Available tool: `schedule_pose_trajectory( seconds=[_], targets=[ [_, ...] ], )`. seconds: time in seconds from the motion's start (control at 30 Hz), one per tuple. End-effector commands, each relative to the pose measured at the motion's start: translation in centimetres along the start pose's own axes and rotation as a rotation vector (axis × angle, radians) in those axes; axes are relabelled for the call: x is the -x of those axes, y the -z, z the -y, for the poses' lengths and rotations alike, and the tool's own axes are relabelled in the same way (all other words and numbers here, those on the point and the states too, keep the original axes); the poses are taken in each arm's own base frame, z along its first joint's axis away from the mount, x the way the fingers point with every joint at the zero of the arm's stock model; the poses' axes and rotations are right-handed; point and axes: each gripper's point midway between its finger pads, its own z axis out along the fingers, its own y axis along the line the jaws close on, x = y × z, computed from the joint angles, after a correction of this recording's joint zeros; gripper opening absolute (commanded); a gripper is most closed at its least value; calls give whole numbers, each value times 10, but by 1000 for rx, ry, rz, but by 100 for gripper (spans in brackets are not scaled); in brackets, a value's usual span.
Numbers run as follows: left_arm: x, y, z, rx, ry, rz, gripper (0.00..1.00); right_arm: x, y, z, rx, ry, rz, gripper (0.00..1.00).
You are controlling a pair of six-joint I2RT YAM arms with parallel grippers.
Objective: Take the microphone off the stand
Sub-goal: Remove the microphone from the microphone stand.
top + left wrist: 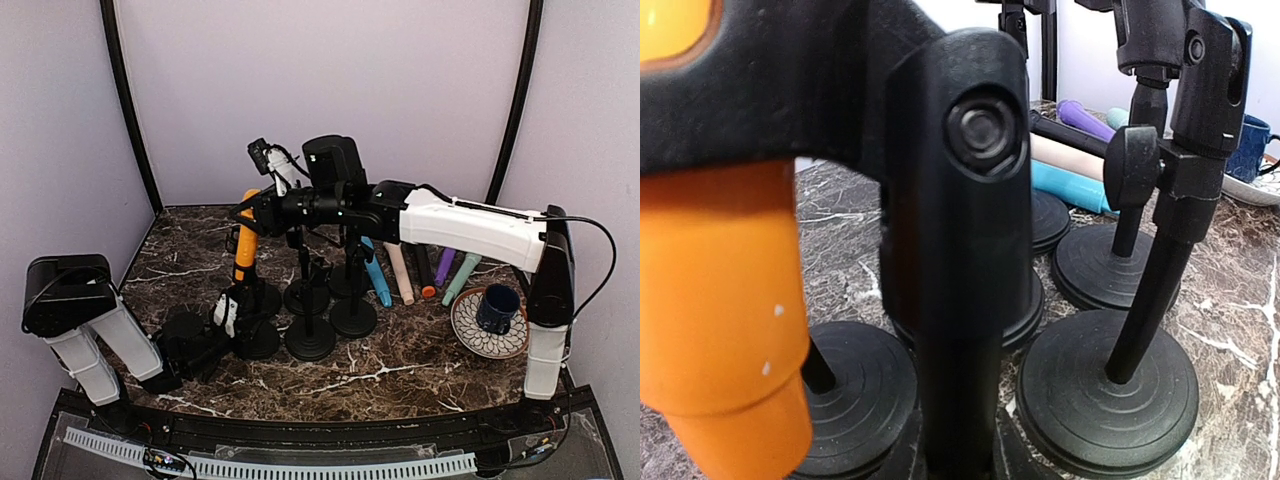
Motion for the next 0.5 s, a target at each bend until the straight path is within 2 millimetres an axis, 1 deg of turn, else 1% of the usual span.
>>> schedule_pose_trajectory(
  seconds=[0.0, 0.07, 0.17, 0.27, 0.37, 0.47],
  targets=[
    [-41, 8, -9, 35, -21, -139, 0, 57, 23, 5, -217, 65, 147, 21],
    [-41, 8, -9, 34, -21, -140, 0, 56, 21, 7, -252, 70, 142, 20],
    [-41, 8, -8, 32, -18, -138, 0, 58, 21, 7, -253, 70, 144, 21],
    [-41, 8, -9, 32, -19, -140, 0, 63, 24, 0, -217, 83, 153, 21],
    [-43, 9, -9, 35, -20, -144, 0, 72, 28, -13, -103, 95, 164, 21],
    [-44, 9, -9, 34, -16, -146, 0, 82, 35, -22, 32, 89, 183, 21]
  ],
)
